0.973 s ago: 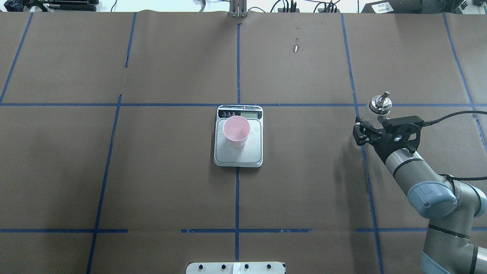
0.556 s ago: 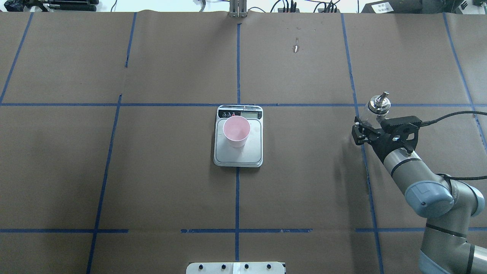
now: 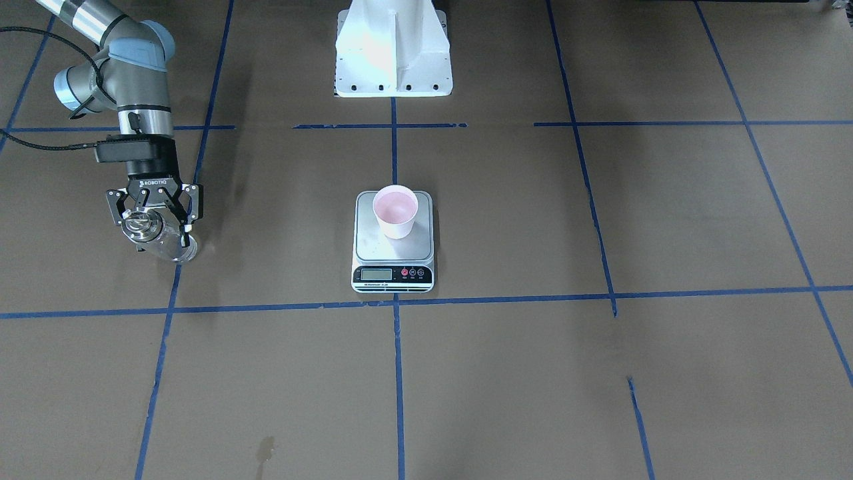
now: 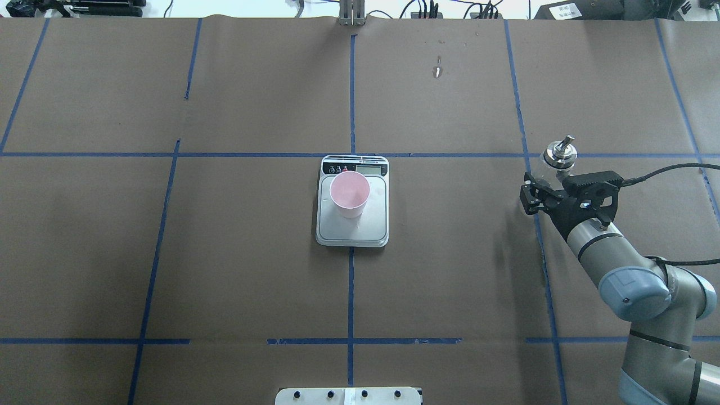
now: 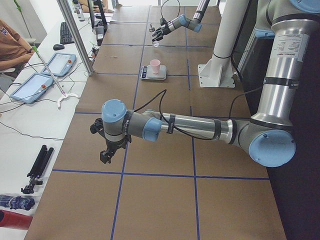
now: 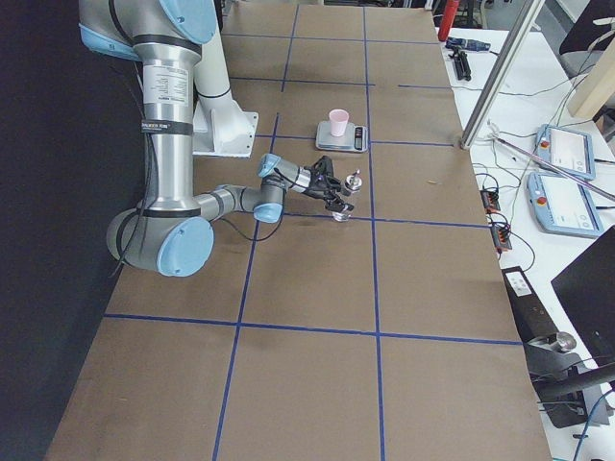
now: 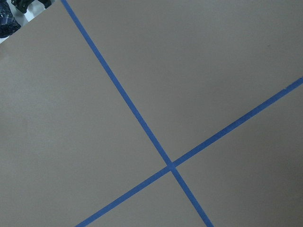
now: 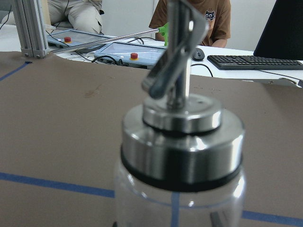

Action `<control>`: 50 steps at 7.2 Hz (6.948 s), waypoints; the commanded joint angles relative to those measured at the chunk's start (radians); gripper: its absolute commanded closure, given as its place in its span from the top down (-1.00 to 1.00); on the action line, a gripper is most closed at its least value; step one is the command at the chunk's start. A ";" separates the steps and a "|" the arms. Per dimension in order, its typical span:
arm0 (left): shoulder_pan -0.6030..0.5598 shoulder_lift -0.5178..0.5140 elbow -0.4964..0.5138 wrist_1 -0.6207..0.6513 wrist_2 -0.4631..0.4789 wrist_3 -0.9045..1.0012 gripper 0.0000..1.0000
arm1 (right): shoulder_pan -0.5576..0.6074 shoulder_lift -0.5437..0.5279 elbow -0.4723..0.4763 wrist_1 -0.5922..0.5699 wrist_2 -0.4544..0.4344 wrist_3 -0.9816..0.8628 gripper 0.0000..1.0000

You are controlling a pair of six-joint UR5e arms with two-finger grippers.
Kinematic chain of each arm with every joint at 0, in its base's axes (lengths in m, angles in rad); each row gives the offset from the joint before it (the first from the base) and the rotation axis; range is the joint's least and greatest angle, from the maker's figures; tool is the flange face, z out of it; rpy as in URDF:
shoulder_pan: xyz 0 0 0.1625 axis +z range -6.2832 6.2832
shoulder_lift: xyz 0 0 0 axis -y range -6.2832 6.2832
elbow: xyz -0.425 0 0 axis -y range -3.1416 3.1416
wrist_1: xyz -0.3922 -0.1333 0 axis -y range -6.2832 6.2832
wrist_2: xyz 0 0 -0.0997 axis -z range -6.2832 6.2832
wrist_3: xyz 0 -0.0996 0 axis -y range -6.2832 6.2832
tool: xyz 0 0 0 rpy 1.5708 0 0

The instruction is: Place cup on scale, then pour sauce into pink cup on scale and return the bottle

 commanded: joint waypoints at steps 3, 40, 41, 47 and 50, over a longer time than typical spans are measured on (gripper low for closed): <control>0.000 0.000 -0.001 0.000 0.000 0.000 1.00 | 0.006 0.000 0.007 0.000 0.013 -0.008 -0.37; -0.006 0.022 -0.056 0.003 0.000 0.002 1.00 | 0.601 -0.364 0.486 -0.089 0.963 -0.258 1.00; -0.006 0.022 -0.060 0.005 0.000 0.000 1.00 | 0.808 -0.303 0.390 -0.092 1.214 -0.293 1.00; -0.008 0.040 -0.076 0.005 0.000 0.002 1.00 | 1.186 -0.213 0.246 -0.351 1.600 -0.454 1.00; -0.008 0.051 -0.079 0.002 0.000 0.006 1.00 | 1.092 -0.210 0.240 -0.537 1.425 -0.453 1.00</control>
